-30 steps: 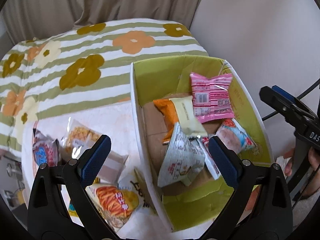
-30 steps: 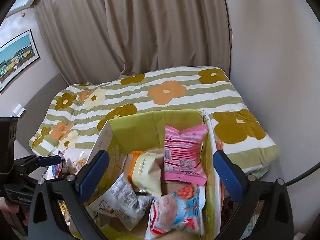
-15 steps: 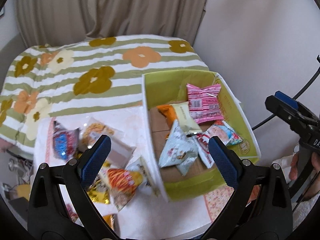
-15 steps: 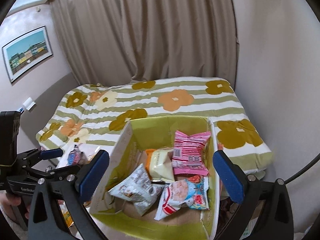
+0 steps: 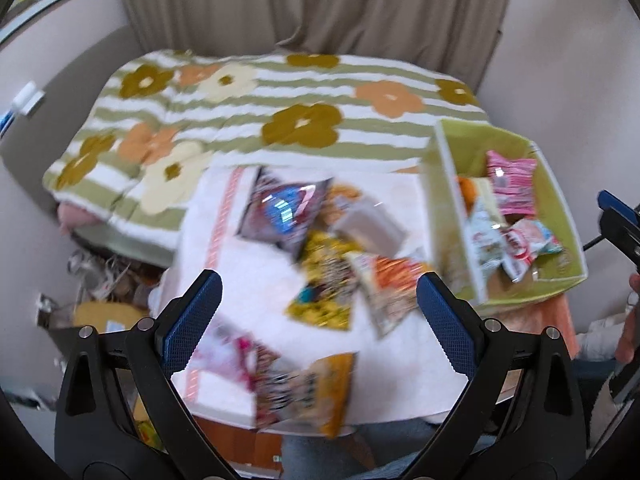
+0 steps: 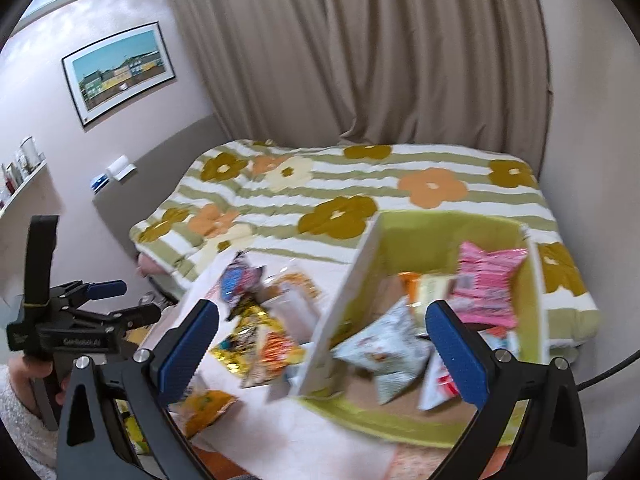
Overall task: Organize snacks
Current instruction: 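Move both grippers back to the remaining snacks on the tray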
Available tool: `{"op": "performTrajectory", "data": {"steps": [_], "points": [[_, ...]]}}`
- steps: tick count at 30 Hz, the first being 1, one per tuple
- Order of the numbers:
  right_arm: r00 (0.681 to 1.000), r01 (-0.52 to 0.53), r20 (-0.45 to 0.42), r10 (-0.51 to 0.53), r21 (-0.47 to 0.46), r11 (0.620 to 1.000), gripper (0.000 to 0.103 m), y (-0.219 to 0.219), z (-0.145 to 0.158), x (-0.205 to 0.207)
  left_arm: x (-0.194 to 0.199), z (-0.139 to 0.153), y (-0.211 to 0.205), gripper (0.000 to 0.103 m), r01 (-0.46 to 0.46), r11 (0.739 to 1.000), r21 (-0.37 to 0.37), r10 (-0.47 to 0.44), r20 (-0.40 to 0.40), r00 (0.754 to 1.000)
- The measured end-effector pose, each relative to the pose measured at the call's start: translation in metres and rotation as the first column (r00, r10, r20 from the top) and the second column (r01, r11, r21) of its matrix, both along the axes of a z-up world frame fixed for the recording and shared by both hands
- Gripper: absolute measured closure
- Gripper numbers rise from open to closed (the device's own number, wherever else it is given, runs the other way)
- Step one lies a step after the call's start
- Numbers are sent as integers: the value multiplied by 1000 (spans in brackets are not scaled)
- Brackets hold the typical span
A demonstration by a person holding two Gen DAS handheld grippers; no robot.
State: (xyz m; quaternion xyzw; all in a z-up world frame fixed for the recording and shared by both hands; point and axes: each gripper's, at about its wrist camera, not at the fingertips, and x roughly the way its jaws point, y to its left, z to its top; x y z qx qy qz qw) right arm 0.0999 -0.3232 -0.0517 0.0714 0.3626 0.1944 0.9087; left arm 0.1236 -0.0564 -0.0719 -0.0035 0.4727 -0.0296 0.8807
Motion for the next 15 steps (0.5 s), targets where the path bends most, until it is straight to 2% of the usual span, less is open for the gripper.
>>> {"op": "performTrajectory", "data": {"steps": [4,8,11,15], "points": [[999,-27,-43,27,-3,1000,0,45,-12,-9,-4,-22,49,6,-15,1000,-12,14,-50,999],[991,-36,-124,39,28,999,0,89,-35,-15,-7,-45,87,6,20,999,-24,-23,-104,994],[980,-30,-196,35,30,999,0,122,-60,-21,-10,-67,110,6,59,998,-29,-63,-152,986],[948,9,-319,15,74,997,0,154,-99,-28,-9,-102,130,6,112,992,-49,-121,-221,968]]}}
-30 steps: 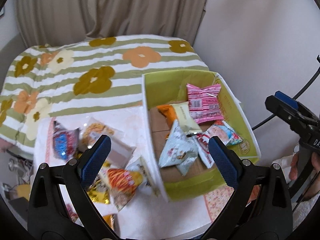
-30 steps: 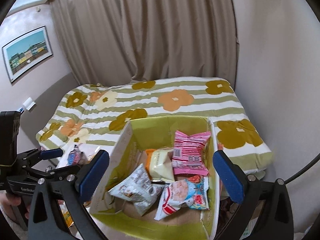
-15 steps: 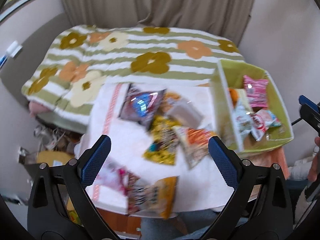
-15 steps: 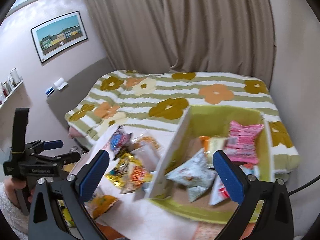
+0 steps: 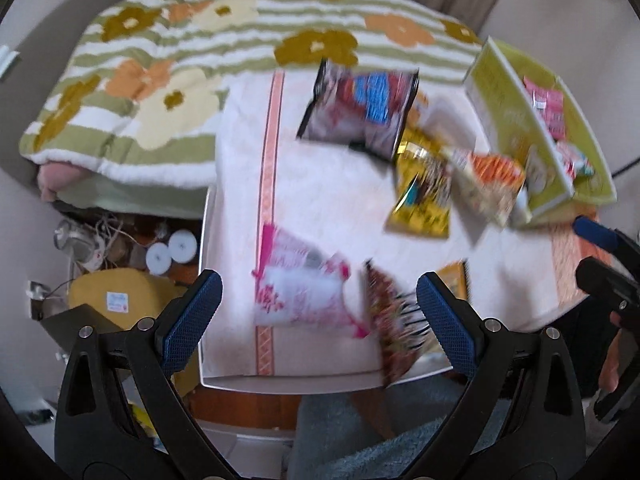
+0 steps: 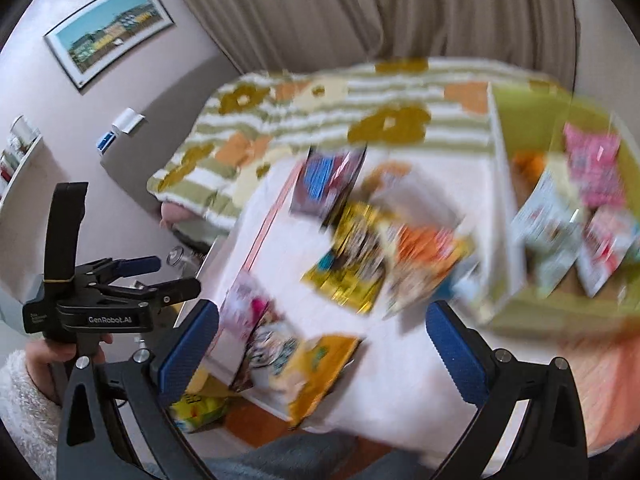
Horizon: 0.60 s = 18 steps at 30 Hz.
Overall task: Organize snacks
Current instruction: 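Move both grippers back to the remaining snacks on the tray, then grasp the white-pink bag with the left gripper while the right grasps the yellow chip bag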
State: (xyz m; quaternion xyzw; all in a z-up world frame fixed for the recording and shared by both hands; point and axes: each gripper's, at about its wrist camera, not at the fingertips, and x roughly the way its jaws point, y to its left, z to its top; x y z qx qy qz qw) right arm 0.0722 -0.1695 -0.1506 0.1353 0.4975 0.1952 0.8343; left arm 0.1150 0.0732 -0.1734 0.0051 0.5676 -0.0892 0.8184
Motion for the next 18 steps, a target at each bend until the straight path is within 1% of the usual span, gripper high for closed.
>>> {"op": "performTrajectory", "data": {"steps": [5,9,14,16,18], "points": [[991,83,-113,-75,63,995,0,18,-33,-8,8,-39,5,6,74,997,-11,-74,-70,995],[972,149,-197,-130,82,985,0,24,-61,-15,13,-64,-2,6,126,992,3,-125,-104,987],[950,190,-272,-153,117,975,0,27,-85,-17,17,-86,-6,6,134,990,34,-129,-105,986],[945,196,-287,-155,122,973,0,27,-92,-18,19,-93,-7,6,141,989,55,-134,-112,985],[941,201,-300,-158,118,972,0,27,-98,-19,20,-100,-7,6,144,988,55,-136,-123,983]]}}
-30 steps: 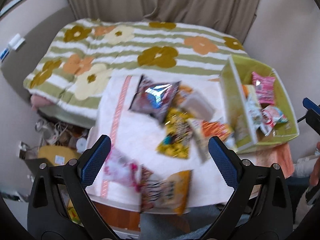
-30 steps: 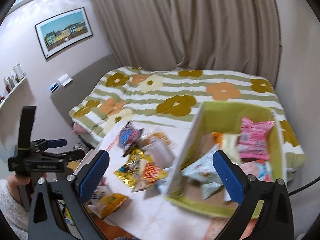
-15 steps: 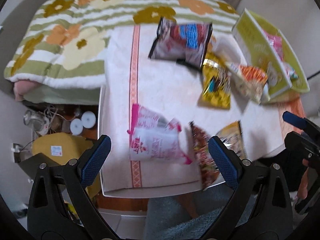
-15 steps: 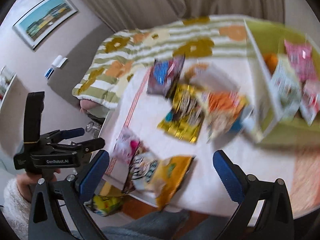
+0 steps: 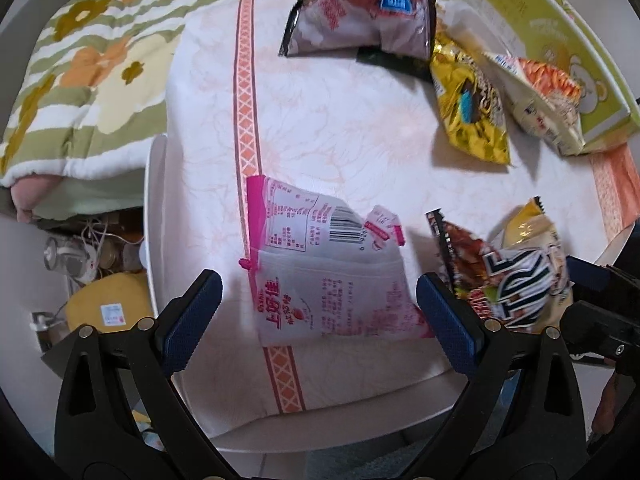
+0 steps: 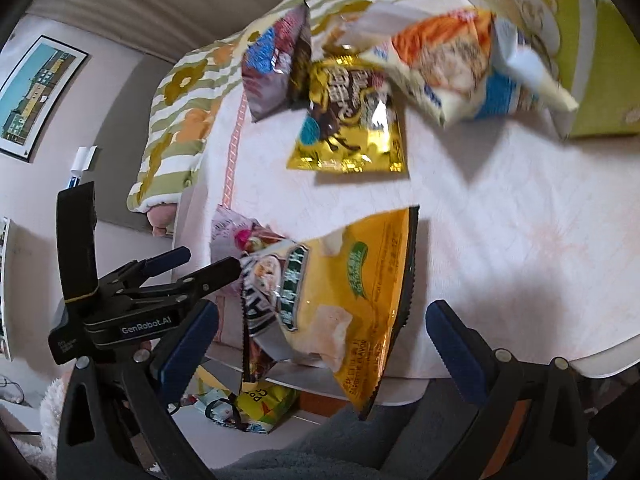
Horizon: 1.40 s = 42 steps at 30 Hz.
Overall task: Organize snacks
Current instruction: 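Grasp the white-pink bag with the left gripper while the right grasps the yellow chip bag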
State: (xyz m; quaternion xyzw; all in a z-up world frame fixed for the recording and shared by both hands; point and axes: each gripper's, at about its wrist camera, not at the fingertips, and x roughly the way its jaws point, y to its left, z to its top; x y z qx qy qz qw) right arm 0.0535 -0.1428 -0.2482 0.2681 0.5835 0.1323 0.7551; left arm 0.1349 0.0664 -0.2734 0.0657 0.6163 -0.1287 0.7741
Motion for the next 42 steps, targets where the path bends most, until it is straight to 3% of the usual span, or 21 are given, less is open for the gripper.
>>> {"op": "performTrajectory", "data": {"steps": [9,11,13,19,26,27,29,33,42], "points": [[1000,20,-20,-19,43,999,0,0,-15,2,3,-22,-3,16,-10,1000,-5,10,-23,1000],[999,25,-22,-24,47,999,0,0,-16,2,3,-23,-3,21,-17,1000,0,17,-16,1000],[999,25,-30,-24,49,998,0,3,-19,3,3,-22,-3,34,-21,1000,11,21,-4,1000],[999,24,-43,-21,67,997,0,9,-27,5,2,-16,5,47,-57,998,-13,57,16,998],[1000,-16,-12,16,33,999,1,20,-25,12,-6,-12,6,49,-84,996,-16,84,16,996],[1000,-22,-6,22,16,1000,4,22,-25,13,-6,-11,7,49,-87,996,-16,88,16,996],[999,-40,12,40,9,999,23,25,-23,14,-8,-11,8,50,-93,996,-14,93,18,995],[997,-63,33,63,-1,998,31,28,-19,16,-12,-5,8,50,-103,995,-15,103,25,994],[987,-55,147,66,-76,996,32,19,26,22,-12,49,9,50,-110,991,-82,120,132,984]]}}
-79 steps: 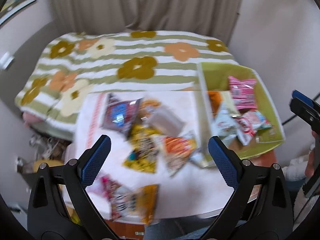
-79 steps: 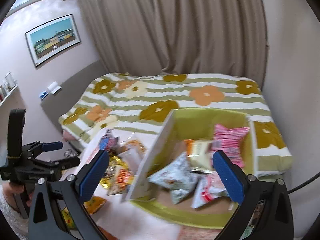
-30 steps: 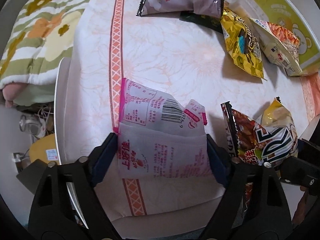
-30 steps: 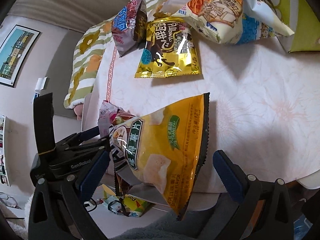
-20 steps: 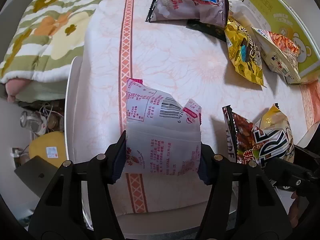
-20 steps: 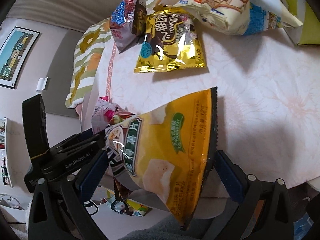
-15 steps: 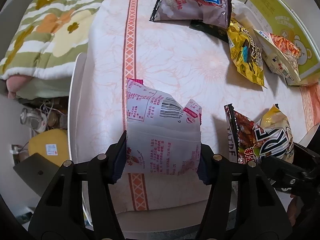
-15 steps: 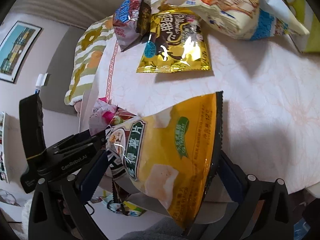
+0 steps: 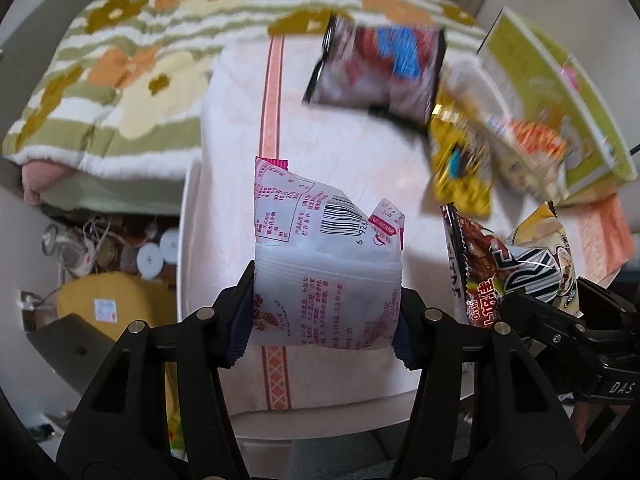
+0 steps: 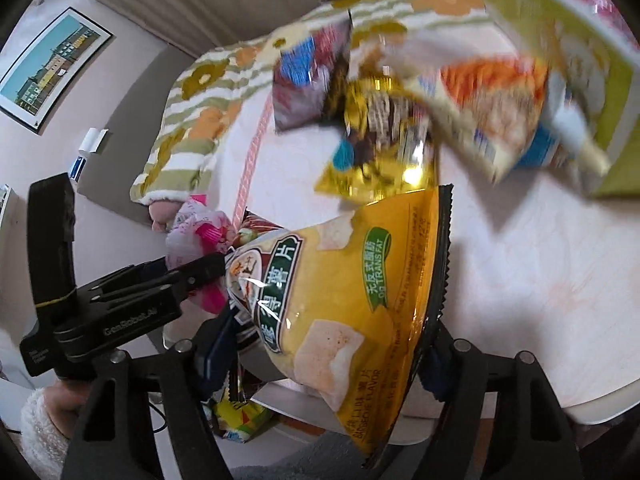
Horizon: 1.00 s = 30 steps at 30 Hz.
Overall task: Organize snacks
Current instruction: 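Grasp the white-pink bag with the left gripper while the right grasps the yellow chip bag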
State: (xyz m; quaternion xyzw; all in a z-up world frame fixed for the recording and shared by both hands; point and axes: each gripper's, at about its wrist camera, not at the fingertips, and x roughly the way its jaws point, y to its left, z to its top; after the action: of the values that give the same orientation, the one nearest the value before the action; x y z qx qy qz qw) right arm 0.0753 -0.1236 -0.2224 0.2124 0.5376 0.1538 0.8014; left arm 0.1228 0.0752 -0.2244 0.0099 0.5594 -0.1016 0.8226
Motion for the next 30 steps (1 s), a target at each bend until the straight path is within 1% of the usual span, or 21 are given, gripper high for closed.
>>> {"op": "performTrajectory", "data": {"steps": [6,9,12,15,18,20,21,23,24,26,27,30], "points": [[990,25,138,-17,-59,998,32,-20,55,5,17,57,-11,50,13,999,-34,-9,115,993],[981,37,194,-23,-72,997,32,-35,79,9,25,83,-27,50,26,999,-39,-19,162,987],[971,52,237,-35,-66,996,32,-56,96,14,34,107,-49,50,41,998,-47,-30,200,979],[966,65,253,-52,-44,997,32,-83,106,20,42,124,-76,50,40,998,-52,-27,234,972],[960,68,275,-58,-26,997,32,-121,115,28,48,139,-113,50,37,996,-78,-15,264,964],[958,69,282,-57,-34,997,32,-142,120,30,52,148,-143,50,35,995,-94,-7,277,961],[955,70,291,-56,-39,997,32,-164,123,30,54,151,-157,50,35,994,-106,-4,281,960],[953,67,298,-48,-53,996,32,-188,128,34,58,156,-189,50,40,991,-128,-2,285,959],[952,70,302,-45,-70,995,32,-205,131,37,60,157,-203,50,43,990,-135,-3,286,958],[952,73,303,-45,-80,994,32,-228,134,40,64,158,-238,50,54,988,-147,-10,286,958],[952,77,303,-49,-81,994,32,-247,135,42,65,158,-248,50,57,987,-150,-12,284,959],[953,83,299,-51,-95,992,32,-278,137,46,67,154,-294,50,69,985,-161,-24,265,964]]}}
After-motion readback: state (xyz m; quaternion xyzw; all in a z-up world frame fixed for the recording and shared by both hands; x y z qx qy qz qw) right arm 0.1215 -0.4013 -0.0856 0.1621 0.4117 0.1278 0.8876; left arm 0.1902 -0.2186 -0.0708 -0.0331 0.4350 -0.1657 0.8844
